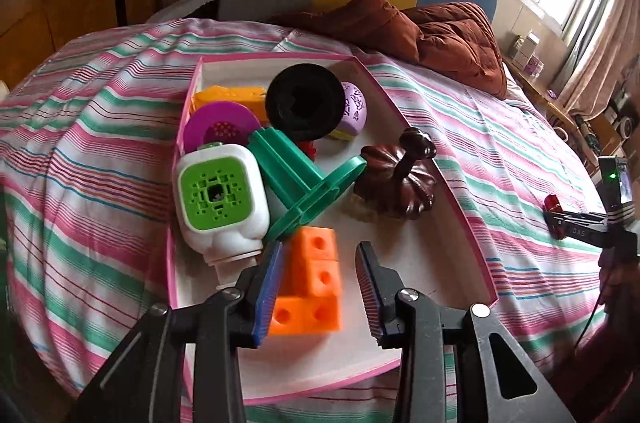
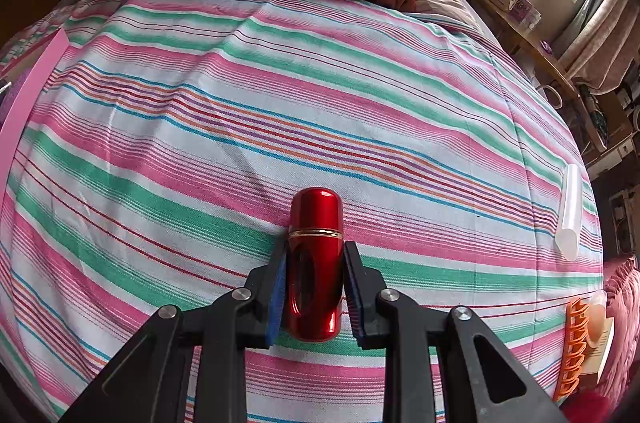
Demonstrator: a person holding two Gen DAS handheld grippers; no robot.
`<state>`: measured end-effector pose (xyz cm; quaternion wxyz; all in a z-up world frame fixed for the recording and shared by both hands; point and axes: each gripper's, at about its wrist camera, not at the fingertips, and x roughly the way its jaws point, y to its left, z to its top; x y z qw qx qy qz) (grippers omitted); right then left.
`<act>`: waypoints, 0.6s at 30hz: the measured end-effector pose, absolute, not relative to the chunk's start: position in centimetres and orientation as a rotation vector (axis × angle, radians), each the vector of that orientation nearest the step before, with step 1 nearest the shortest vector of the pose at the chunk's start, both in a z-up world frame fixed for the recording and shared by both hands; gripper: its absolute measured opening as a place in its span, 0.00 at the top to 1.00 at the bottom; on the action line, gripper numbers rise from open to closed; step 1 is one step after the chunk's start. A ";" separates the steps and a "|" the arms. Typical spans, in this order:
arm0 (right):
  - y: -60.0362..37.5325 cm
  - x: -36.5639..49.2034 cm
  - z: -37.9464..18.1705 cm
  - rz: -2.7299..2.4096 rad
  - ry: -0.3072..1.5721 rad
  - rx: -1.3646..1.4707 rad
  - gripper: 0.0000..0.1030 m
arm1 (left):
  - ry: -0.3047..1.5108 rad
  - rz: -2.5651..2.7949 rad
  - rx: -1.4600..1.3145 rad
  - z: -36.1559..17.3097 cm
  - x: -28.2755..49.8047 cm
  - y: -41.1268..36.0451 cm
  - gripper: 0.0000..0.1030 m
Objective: Organize rigid objects
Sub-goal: 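Lower the orange blocks into the tray and open the left tool, then carry the red tube into the tray and open the right tool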
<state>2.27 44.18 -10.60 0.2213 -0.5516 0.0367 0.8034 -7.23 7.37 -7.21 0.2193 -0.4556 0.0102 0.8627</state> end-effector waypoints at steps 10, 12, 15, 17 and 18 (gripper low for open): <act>43.8 2.4 -10.5 2.224 0.083 -1.524 0.75 | 0.043 2.480 -1.148 -4.3 -5.7 6.2 0.44; 43.6 2.3 -10.5 2.227 0.070 -1.525 0.75 | 0.060 2.509 -1.122 -3.5 -5.3 6.0 0.44; 43.6 2.3 -10.5 2.228 0.064 -1.525 0.75 | 0.072 2.538 -1.097 -2.5 -4.9 5.7 0.43; 43.5 2.3 -10.5 2.228 0.070 -1.526 0.75 | 0.070 2.551 -1.092 -2.2 -4.7 5.5 0.41; 43.5 2.3 -10.4 2.233 0.075 -1.530 0.75 | 0.071 2.558 -1.092 -2.1 -4.7 5.3 0.41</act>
